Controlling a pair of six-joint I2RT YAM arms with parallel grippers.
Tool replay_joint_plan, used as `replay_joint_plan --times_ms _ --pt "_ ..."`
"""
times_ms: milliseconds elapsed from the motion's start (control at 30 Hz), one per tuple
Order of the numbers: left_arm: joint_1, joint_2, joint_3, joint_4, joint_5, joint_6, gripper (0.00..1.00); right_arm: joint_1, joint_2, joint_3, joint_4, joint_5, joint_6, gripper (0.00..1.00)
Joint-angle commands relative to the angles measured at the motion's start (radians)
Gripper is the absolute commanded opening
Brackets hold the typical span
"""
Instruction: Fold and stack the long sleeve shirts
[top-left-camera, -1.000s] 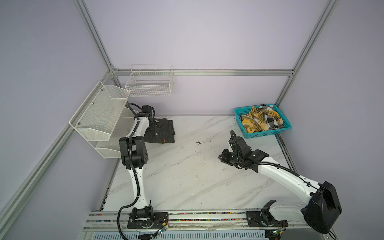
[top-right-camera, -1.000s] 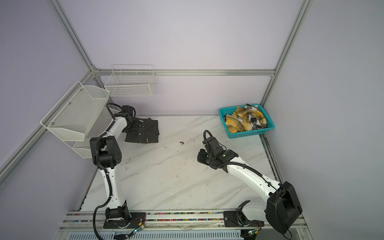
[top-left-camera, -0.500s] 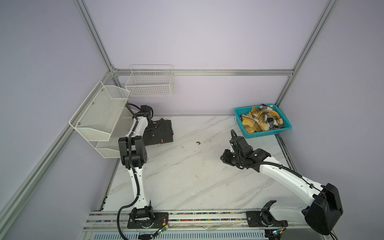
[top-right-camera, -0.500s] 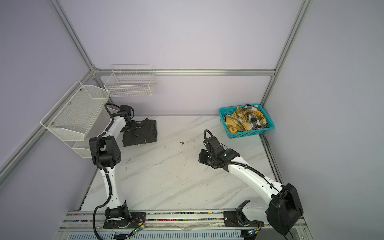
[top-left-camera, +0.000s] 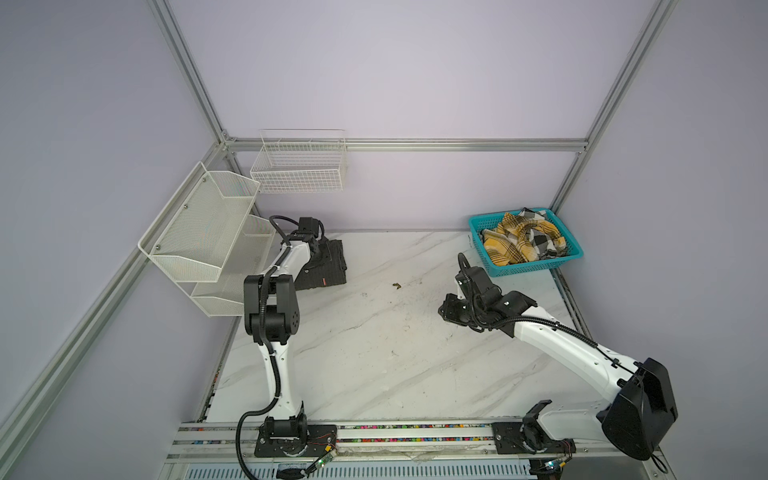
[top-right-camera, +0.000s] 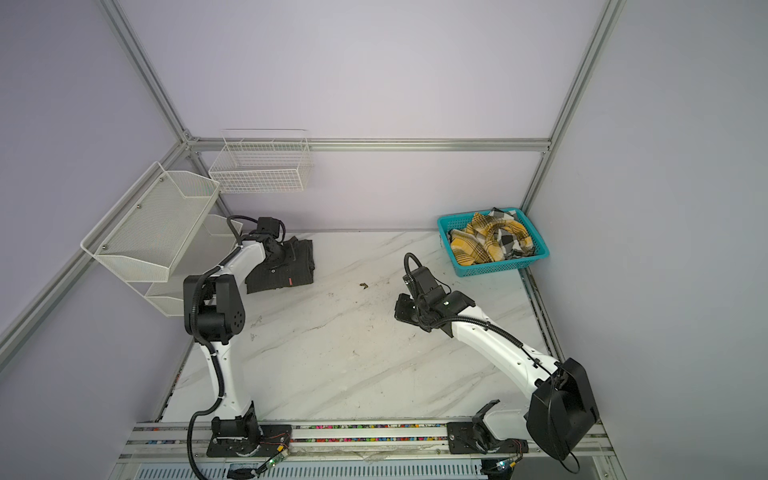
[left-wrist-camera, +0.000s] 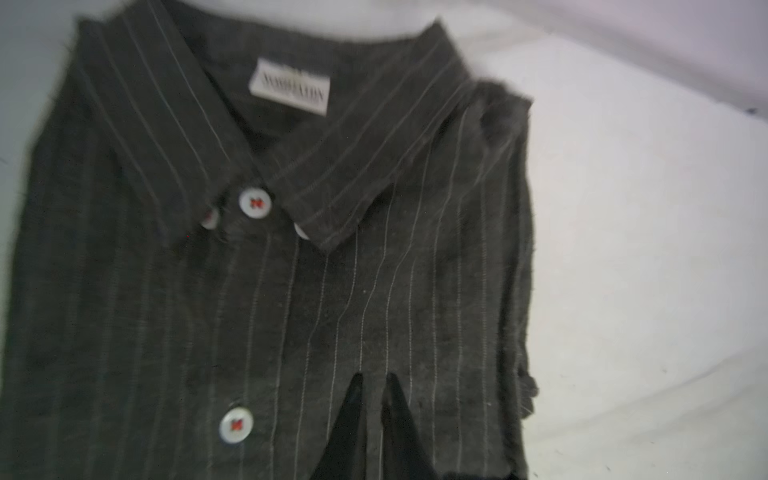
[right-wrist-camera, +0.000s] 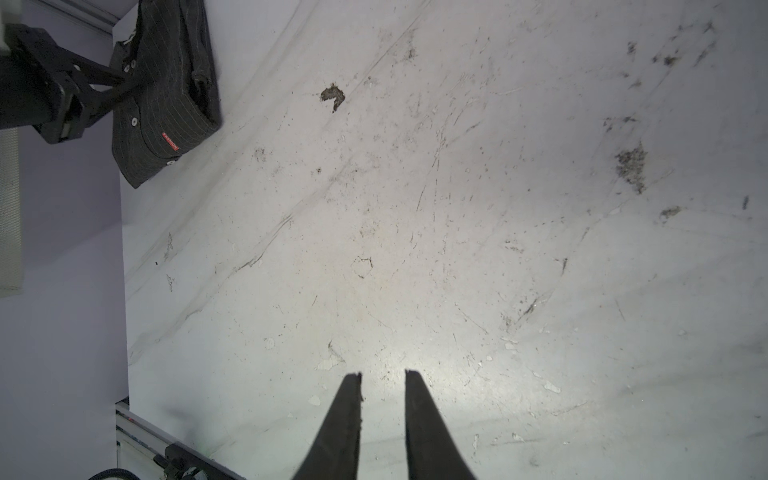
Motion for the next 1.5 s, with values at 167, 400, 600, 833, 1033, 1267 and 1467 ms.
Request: replay_joint_plan --times_ms 167,400,600,833,1033,1267,1467 --pt "0.011 -0.084 -0.159 0.039 0.007 -0.073 0.07 -0.008 -0.048 -0.043 -0.004 0.019 0.006 0.23" --pt "0.031 -0.126 -0.226 0.037 -0.074 -0.068 0.04 -0.008 -0.051 -0.048 0.001 0.018 0.007 0.23" --pt "0.029 -0.125 -0.246 0.06 0.021 -0.084 0.08 -0.01 -0.046 -0.04 -0.01 0.018 0.003 0.23" --pt "-0.029 -0.291 -0.297 0.136 0.102 -0.167 0.57 -0.025 -0.037 0.038 -0.014 0.035 -0.029 0.23" --pt "-0.06 -0.538 -0.315 0.142 0.133 -0.172 0.8 -0.081 -0.036 0.196 -0.011 0.188 -0.066 0.27" --pt "-0.086 -0.893 -0.561 0.213 -0.001 -0.106 0.87 -0.087 -0.149 0.162 0.234 0.497 -0.225 0.56" --pt "-0.089 -1.079 -1.054 0.565 -0.277 0.056 1.0 -0.092 -0.236 -0.187 0.51 0.837 -0.378 0.71"
